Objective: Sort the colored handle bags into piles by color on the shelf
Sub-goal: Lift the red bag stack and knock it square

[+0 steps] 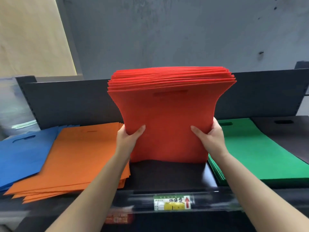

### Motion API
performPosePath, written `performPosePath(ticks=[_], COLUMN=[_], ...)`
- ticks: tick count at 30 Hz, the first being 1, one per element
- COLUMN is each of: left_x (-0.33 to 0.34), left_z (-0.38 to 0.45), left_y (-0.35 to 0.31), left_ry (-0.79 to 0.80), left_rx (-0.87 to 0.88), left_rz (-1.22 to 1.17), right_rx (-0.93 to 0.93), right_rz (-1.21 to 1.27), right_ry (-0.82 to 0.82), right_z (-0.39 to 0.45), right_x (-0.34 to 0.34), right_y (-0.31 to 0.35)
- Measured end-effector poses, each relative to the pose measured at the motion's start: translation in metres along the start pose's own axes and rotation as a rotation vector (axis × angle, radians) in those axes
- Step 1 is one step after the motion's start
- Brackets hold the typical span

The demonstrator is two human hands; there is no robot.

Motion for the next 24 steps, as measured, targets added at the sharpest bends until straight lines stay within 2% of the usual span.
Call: performPosePath(ticks=[3,6,11,19,24], left_x=[0.004,0.003,-0.004,-0.002,-0.005], left_z=[0.001,0.012,0.02,0.006,0.002], left_y=[-0.02,-0.039,-0.031,0.027,0.052], left_ry=[-0.01,0.001,0.045,0.132,0.188], left_rx=[0.107,0.121,-0.062,-0.389,-0.558], left_rz=[0.146,0.27,0.366,0.411,0.445], right_rx=[-0.019,0.054,0.192,0.419,0.486], right_rz=[-0.109,-0.18,-0.234,-0.451,-0.752], right_ry=[-0.063,-0.001,0.199,0.319,0.36], right_z=[0.006,0.024,0.037,0.014,0.007], right_x=[-0.003,-0.007,-0.003,0.0,0.001], right_y=[0.017,0.03,0.024,-0.033,-0.046])
Point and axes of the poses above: each hand's wrist, its own z-axis towards the middle knuckle, its own x-axis out of the palm, y = z × x, the point moved 5 cm from there along z, towards the middle knuckle, and after that the axes turned 9 degrees about y, right-handed, at the moved point
